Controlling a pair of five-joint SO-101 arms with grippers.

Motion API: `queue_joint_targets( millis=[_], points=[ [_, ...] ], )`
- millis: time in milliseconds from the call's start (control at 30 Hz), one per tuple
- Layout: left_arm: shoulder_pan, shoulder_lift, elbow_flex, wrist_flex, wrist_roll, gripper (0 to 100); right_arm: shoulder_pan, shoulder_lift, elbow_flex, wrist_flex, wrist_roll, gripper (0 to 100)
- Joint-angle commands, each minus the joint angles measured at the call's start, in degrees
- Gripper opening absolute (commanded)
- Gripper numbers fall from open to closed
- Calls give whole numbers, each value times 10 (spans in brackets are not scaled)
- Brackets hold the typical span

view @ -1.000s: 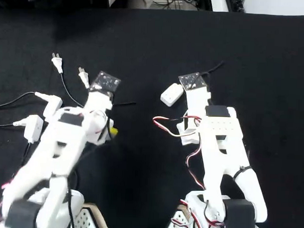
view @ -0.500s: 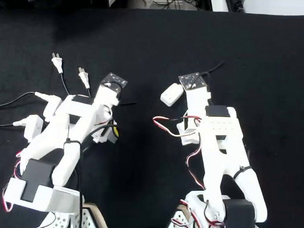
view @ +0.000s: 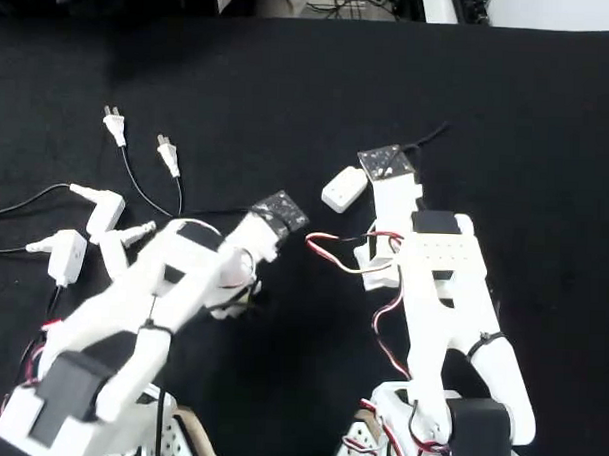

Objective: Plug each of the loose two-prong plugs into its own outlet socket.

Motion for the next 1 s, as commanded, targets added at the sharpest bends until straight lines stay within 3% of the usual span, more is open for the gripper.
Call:
queue_joint_targets(
  millis=[0,100,300,433,633,833,967],
  points=[
    [-6,-52,17,-6,13,219,5,-11,-2,-6,4,57],
    [-14,-80,47,-27,12,292,5,-11,-1,-6,4,57],
    [-34,-178,58,19,19,293,5,-11,-1,-5,4,59],
    [-73,-288,64,51,65,292,5,-11,-5,-6,4,60],
    [-226,-495,89,120,76,292,-22,-11,-36,-6,-2,60],
    [-400,-726,189,135,76,292,-142,-10,-117,14,-18,60],
    [-463,-856,283,136,73,292,-247,2,-191,16,-21,61]
  ],
)
